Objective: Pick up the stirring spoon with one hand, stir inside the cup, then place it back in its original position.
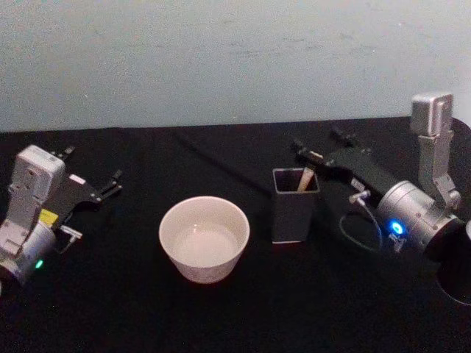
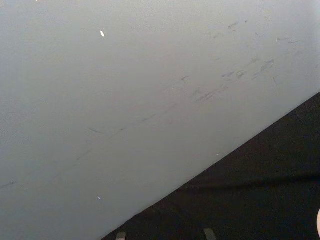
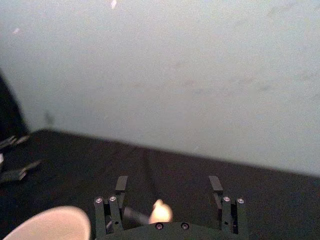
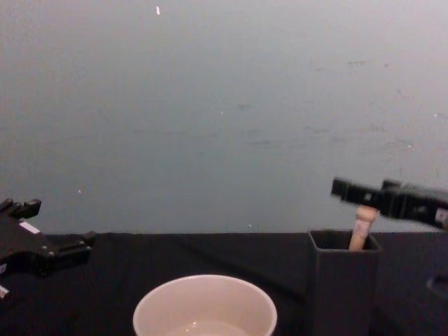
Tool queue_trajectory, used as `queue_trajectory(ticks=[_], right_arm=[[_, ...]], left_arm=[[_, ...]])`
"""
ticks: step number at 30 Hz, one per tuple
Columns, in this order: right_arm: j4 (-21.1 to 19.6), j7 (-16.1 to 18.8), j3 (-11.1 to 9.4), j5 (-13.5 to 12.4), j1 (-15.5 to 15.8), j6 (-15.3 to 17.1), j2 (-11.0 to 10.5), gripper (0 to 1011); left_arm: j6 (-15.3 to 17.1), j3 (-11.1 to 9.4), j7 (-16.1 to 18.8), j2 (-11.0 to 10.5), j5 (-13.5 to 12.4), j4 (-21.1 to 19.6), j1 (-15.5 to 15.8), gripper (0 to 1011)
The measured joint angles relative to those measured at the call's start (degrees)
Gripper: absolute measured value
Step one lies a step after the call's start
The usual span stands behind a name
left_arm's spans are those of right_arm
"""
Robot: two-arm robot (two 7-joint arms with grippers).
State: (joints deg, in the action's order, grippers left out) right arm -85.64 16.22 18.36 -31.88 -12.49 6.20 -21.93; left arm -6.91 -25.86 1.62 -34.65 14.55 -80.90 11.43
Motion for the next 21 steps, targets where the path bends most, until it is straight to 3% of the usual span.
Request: queue_trajectory(ticks=[5,6,7,10,11,13,21], right_arm=[[-0.84,-8.58,-2.52,4.93,1.34,-6.65,3.85,1002],[-0.67,-11.60,-3.13,7.01,1.56,-8.95,5.08,1002],[-0.67,-11.60,-3.13,7.01,1.56,-8.95,5.08,1002],[0.34,-17.17,-3.88,12.09,1.79,-13.42,6.90,1002],[1.13,-19.78,-4.01,15.08,1.89,-15.57,7.45,1002],[2.14,-22.26,-4.22,18.20,2.10,-17.28,7.87,1002],[5.03,-23.89,-4.69,22.37,4.06,-16.69,7.28,1002]], left_arm=[[0.00,0.00,0.00,0.00,0.00,0.00,0.00,1001],[0.00,0.00,0.00,0.00,0.00,0.00,0.00,1001],[0.00,0.00,0.00,0.00,0.00,0.00,0.00,1001],[0.00,0.00,0.00,0.00,0.00,0.00,0.00,1001],[0.00,0.00,0.00,0.00,0.00,0.00,0.00,1001],[0.00,0.00,0.00,0.00,0.00,0.00,0.00,1001],[0.00,0.00,0.00,0.00,0.00,0.00,0.00,1001]])
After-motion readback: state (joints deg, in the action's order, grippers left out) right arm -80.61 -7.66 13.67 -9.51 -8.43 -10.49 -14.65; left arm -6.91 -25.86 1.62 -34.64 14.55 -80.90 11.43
